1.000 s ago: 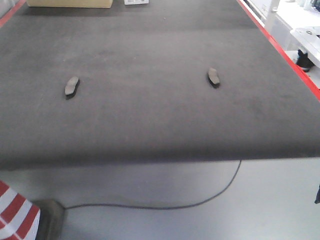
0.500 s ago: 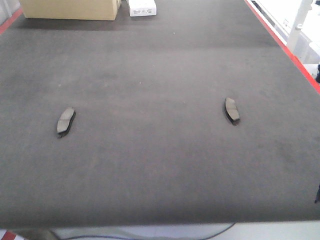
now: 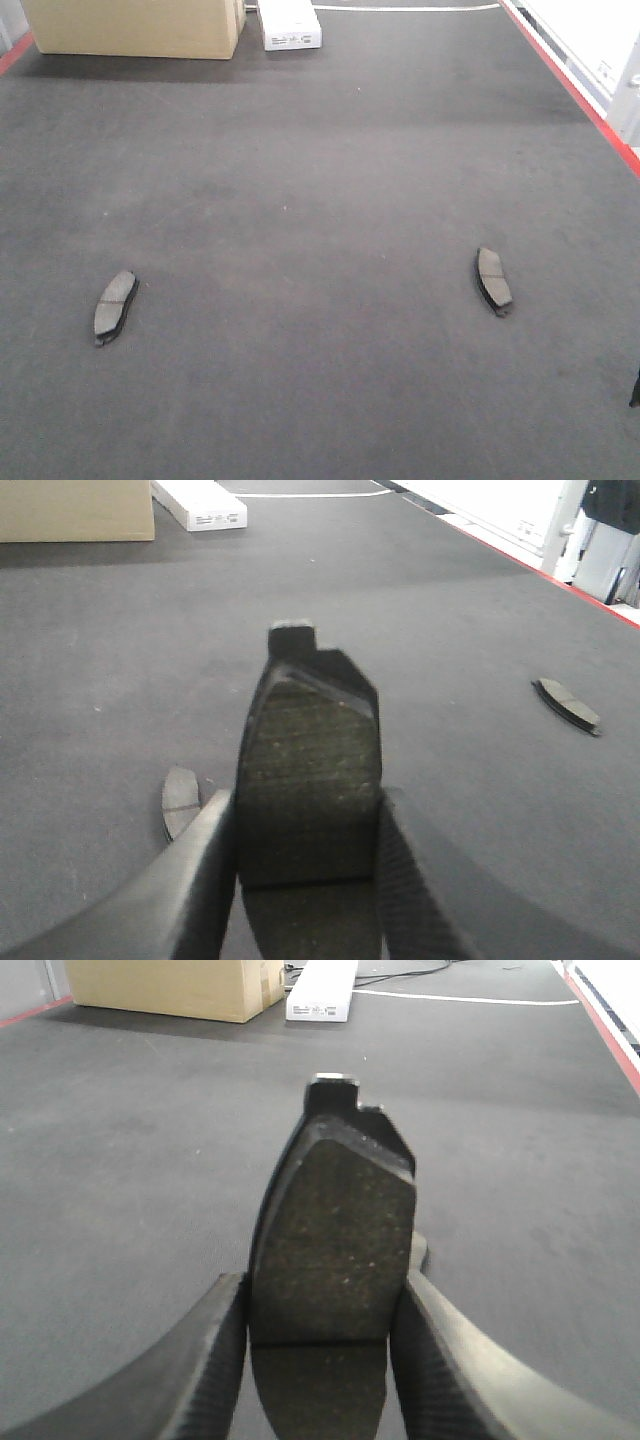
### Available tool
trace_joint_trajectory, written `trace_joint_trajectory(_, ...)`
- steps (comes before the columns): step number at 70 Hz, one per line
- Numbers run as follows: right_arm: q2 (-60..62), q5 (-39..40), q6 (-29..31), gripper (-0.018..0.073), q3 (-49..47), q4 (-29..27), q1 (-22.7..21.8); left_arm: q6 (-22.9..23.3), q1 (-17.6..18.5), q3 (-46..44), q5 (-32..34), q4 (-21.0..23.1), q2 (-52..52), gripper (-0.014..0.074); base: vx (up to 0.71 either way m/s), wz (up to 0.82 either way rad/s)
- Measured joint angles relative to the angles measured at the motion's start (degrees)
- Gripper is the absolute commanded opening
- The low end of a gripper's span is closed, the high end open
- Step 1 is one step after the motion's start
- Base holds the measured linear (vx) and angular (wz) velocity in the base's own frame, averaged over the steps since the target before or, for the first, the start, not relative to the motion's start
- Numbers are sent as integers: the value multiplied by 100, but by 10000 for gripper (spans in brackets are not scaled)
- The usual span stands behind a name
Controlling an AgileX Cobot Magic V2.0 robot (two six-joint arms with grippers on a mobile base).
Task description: Move and align brake pads A on conveyor
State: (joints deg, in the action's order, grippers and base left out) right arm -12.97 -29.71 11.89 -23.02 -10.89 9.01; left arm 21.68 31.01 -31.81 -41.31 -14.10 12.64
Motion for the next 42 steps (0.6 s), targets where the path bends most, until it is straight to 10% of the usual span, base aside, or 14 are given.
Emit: trace_joint_trajectory(42, 0, 0, 0, -2, 0, 0, 0, 0, 0, 0, 0, 0, 0, -6, 7, 3)
